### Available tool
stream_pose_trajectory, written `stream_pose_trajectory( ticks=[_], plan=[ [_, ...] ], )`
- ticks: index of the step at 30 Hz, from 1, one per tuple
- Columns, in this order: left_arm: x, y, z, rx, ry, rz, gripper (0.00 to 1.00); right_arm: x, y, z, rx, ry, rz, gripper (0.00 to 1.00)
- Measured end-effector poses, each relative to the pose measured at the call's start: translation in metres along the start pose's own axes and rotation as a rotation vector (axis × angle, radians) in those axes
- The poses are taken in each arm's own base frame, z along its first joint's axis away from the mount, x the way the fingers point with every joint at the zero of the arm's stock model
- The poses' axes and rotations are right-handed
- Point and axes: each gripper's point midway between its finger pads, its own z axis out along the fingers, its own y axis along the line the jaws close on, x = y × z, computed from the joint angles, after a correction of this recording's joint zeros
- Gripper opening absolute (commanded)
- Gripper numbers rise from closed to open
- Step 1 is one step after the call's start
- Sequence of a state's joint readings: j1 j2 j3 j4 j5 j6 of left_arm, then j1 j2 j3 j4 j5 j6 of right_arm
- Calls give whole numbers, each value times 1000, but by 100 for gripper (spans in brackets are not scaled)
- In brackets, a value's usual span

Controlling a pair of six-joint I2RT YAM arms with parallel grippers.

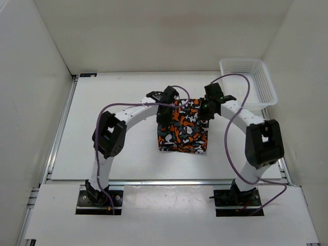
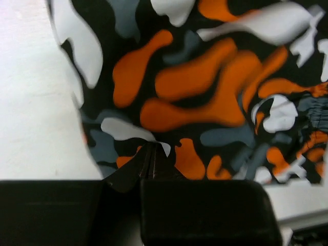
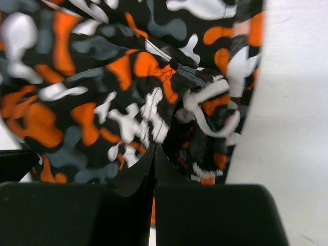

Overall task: Fold and stack the shorts
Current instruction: Fold the shorts

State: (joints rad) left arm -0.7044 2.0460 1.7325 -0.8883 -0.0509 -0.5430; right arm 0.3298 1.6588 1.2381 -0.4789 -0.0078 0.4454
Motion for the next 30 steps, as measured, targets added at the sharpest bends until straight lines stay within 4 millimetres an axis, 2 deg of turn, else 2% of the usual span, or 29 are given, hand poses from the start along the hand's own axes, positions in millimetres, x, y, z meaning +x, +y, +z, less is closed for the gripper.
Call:
stream_pose_trajectory(
  ticks=[3, 6, 7, 11, 13, 14, 15, 16, 17, 19, 20, 23, 25, 26, 28, 30],
  plan=[
    [10, 4, 27, -27, 46, 0, 10, 24, -7, 36, 21, 106, 4, 0],
    [15, 6, 40, -37, 63, 0, 10, 49, -23, 65, 73, 198, 21, 0],
    [15, 6, 42, -38, 64, 0, 10, 50, -24, 70, 78, 207, 34, 0],
    [12, 3, 41, -25, 58, 3, 10, 42, -26, 71, 95, 174, 53, 0],
    [8, 1, 37, -15, 48, 6, 10, 38, -27, 64, 106, 156, 55, 2],
    [5, 1, 32, -6, 41, 4, 14, 36, -28, 57, 117, 147, 54, 7],
    [1, -1, 24, 10, 37, 8, 18, 31, -27, 46, 126, 128, 53, 17],
    [-4, -2, 13, 24, 23, 11, 22, 23, -26, 31, 131, 98, 50, 30],
    [-12, -3, -1, 40, 0, 12, 34, 14, -23, 14, 132, 60, 48, 55],
    [-32, -3, -40, 75, -73, 16, 50, -19, -14, -33, 123, -72, 40, 77],
    [-43, -3, -62, 92, -117, 17, 68, -35, -9, -55, 112, -141, 37, 99],
    [-71, 4, -148, 154, -297, 1, 72, -72, -4, -135, 103, -362, 35, 99],
    [-77, 20, -206, 173, -419, -31, 73, -78, -11, -179, 130, -463, 53, 99],
    [-76, 29, -231, 176, -475, -49, 73, -75, -18, -193, 153, -488, 64, 99],
    [-65, 49, -268, 173, -558, -89, 73, -63, -35, -210, 219, -498, 83, 99],
    [-45, 71, -286, 147, -591, -130, 73, -46, -53, -213, 291, -474, 96, 99]
  ],
)
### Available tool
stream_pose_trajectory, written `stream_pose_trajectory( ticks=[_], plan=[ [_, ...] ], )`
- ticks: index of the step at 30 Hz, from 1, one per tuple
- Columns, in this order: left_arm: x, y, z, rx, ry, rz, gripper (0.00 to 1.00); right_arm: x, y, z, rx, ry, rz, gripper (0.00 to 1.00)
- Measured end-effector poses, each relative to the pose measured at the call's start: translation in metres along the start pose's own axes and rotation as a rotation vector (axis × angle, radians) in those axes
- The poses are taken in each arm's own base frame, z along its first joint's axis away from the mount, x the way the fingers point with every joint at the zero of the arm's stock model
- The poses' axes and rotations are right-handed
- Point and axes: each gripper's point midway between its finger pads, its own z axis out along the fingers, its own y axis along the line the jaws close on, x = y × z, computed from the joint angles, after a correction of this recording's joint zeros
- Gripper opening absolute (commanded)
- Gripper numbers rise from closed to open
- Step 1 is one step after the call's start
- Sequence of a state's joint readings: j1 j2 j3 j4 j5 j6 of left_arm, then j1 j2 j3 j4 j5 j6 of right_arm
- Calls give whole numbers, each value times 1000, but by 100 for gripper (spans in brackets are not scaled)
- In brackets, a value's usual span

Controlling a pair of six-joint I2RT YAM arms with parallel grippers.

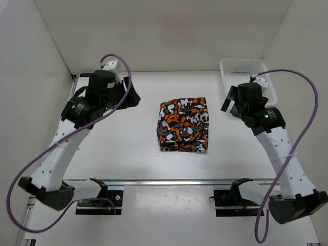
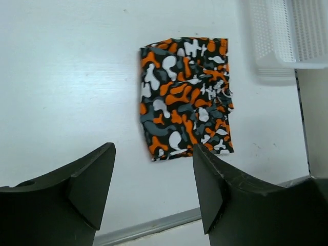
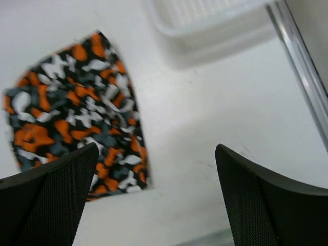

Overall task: Fold and stack the shorts
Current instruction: Fold the shorts

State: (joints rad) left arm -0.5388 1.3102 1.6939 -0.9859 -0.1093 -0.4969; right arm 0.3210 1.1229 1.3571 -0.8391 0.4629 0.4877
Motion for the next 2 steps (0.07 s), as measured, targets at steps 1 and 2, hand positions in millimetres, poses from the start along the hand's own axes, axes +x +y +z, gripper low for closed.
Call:
stream_pose_trajectory(
  ticks=[1, 2],
  plan=[
    [3, 10, -10, -20, -13, -14, 73, 9, -8, -1, 29, 20, -11, 99],
    [8, 21, -16, -40, -17, -27, 73, 21, -18, 0, 61, 42, -26, 99]
  ],
)
